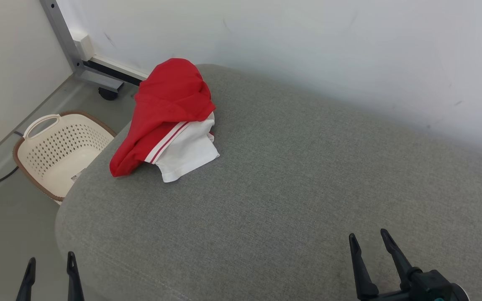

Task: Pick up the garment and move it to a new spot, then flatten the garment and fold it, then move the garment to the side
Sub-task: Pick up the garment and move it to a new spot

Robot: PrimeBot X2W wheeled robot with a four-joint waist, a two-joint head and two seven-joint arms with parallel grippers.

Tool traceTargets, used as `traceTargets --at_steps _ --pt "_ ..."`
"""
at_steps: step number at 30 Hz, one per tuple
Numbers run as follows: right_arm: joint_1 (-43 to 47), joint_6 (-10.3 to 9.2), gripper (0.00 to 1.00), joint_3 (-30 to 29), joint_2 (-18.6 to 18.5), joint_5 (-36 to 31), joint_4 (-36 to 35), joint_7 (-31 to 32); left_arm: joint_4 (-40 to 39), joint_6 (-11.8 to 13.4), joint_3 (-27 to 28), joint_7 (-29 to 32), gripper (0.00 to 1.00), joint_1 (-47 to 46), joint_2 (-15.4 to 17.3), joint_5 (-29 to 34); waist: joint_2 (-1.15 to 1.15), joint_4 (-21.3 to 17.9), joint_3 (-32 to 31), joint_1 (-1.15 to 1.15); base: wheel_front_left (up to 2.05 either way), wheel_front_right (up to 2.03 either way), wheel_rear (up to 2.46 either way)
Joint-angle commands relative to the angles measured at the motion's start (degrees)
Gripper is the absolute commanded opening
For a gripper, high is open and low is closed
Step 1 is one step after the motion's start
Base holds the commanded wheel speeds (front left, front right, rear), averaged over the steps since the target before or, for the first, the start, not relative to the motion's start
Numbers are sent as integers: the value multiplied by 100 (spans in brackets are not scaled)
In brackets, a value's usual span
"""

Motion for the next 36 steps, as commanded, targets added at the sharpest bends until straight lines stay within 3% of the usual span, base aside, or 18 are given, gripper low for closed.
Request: traceTargets --at_steps 1,6,17,24,36 --pt "49 19 100 -11 -16 8 -31 -5 7 -1 -8 -17 100 -66 -13 -44 0 -8 -2 0 0 0 0" --pt "109 19 100 -82 -15 -12 -63 -5 81 8 -27 -17 100 -164 -12 -173 0 -107 3 0 0 0 0" --pt "-362 19 100 -50 -17 -156 -177 -5 201 -43 341 -17 100 -1099 50 -311 0 -1146 656 0 0 0 0" --pt "-663 19 100 -130 -16 -128 -253 -5 452 -36 570 -17 100 -2011 499 -467 0 -1867 1163 0 0 0 0" --pt "-1062 19 100 -125 -11 46 -355 -5 1466 -36 611 -17 100 -3035 1464 -915 0 -2707 1754 0 0 0 0"
